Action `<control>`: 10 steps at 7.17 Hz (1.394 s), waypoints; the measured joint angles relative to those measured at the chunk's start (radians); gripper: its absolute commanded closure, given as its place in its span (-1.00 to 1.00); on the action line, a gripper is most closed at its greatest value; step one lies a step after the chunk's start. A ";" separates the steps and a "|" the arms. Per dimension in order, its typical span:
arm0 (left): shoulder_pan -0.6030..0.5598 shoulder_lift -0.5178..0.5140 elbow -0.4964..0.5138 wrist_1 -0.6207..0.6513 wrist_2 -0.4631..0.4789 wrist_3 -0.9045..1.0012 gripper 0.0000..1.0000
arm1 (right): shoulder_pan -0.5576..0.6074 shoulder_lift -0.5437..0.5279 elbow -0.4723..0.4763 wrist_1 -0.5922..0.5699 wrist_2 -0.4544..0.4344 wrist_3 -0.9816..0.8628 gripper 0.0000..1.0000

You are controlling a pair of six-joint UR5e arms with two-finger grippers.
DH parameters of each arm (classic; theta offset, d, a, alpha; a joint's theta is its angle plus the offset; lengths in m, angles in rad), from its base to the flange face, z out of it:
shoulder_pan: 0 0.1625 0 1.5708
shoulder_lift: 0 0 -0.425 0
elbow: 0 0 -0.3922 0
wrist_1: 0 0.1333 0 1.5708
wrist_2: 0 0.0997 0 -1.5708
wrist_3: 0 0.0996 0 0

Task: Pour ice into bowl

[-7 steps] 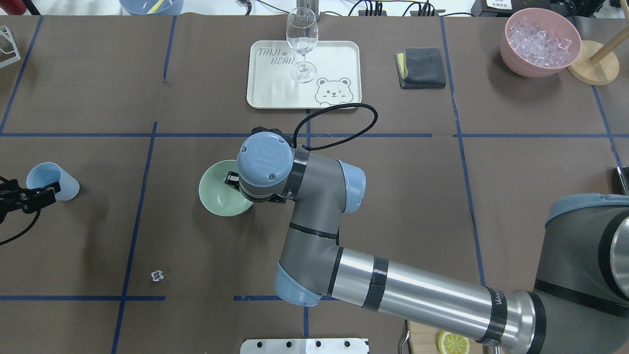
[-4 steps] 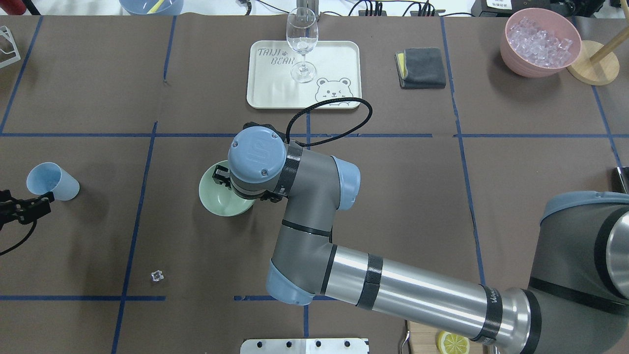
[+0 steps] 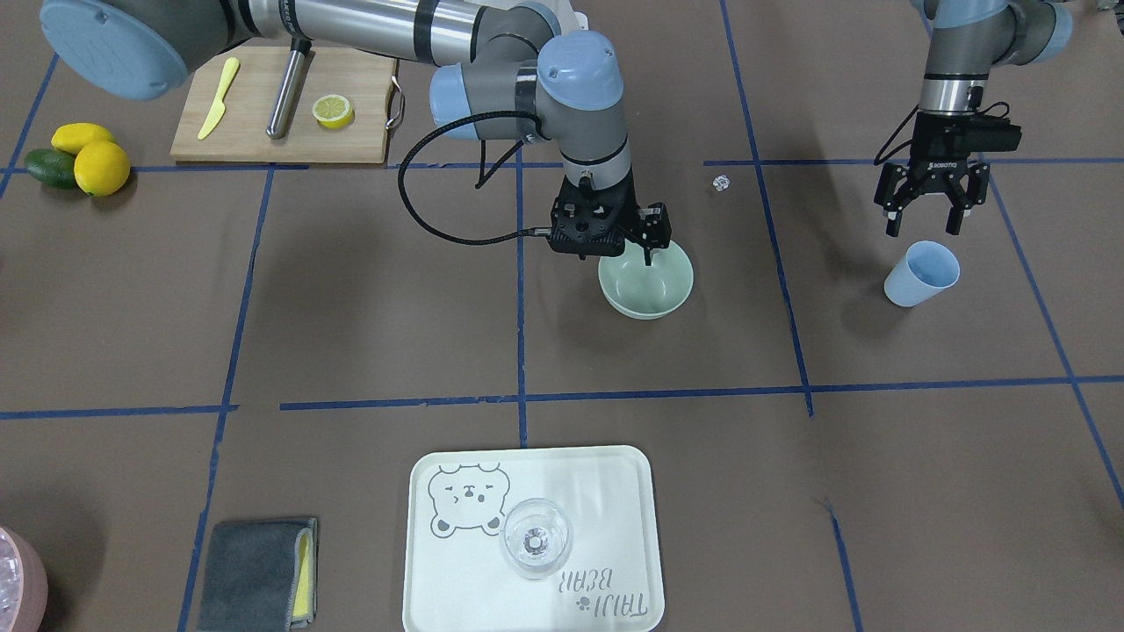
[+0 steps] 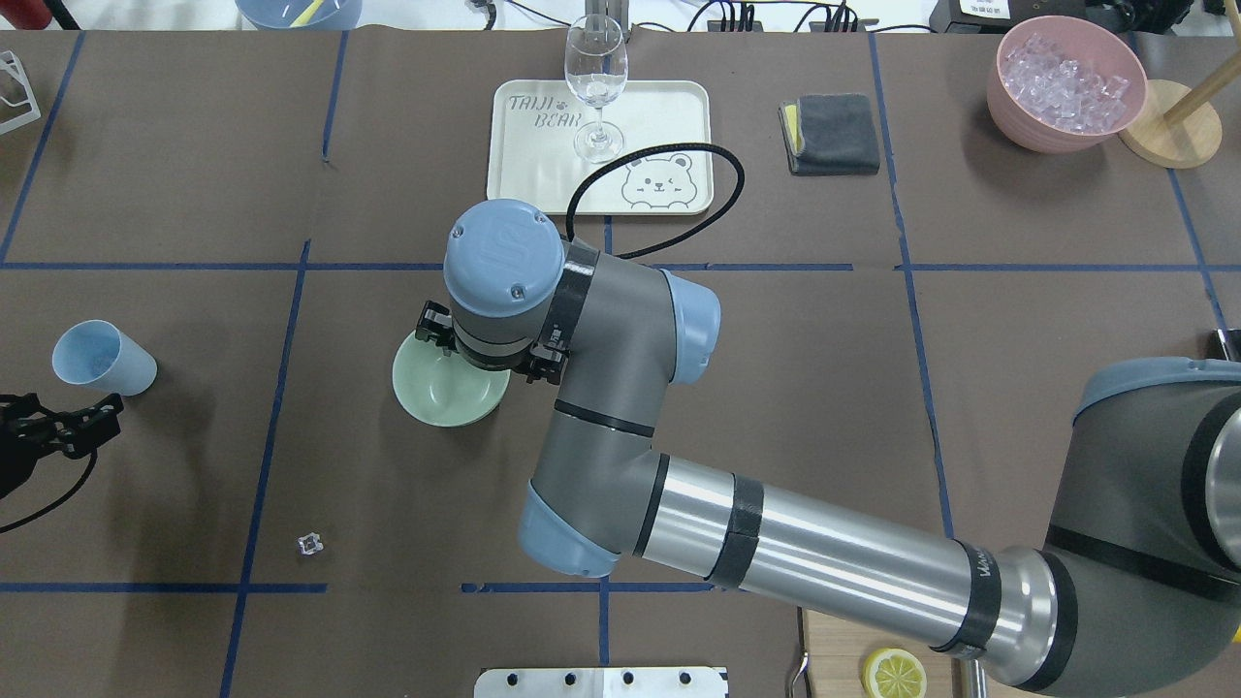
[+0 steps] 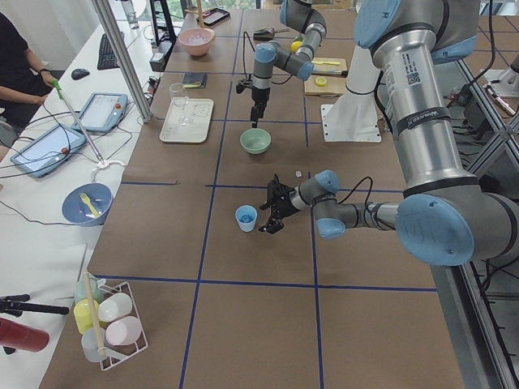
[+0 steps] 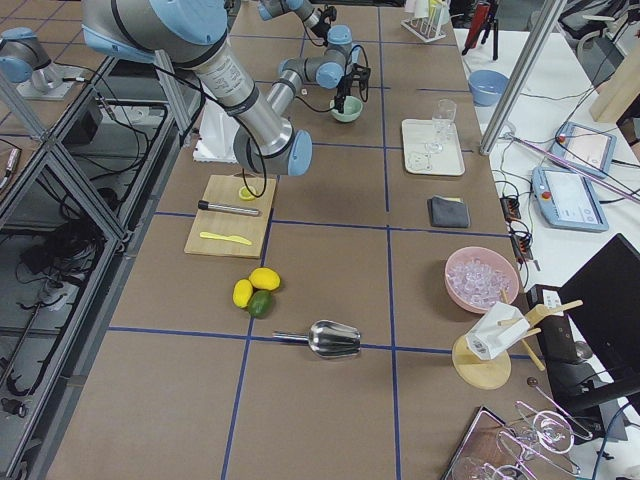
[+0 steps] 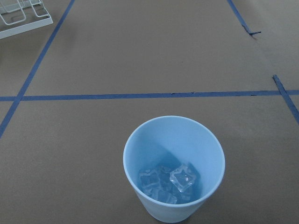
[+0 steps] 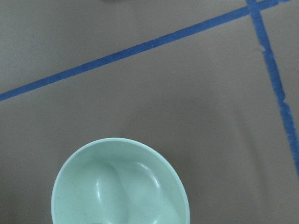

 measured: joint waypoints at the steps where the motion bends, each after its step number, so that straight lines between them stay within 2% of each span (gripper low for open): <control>1: 0.001 -0.024 0.017 0.000 0.019 -0.001 -0.99 | 0.012 -0.004 0.061 -0.111 0.007 -0.065 -1.00; 3: 0.002 -0.075 0.057 0.002 0.070 -0.001 -0.98 | 0.034 -0.030 0.132 -0.205 0.009 -0.125 -1.00; 8: 0.001 -0.114 0.131 0.000 0.160 0.002 -0.96 | 0.062 -0.041 0.154 -0.216 0.010 -0.137 -1.00; 10: 0.001 -0.149 0.169 -0.003 0.167 0.003 -0.96 | 0.066 -0.045 0.154 -0.215 0.010 -0.143 -1.00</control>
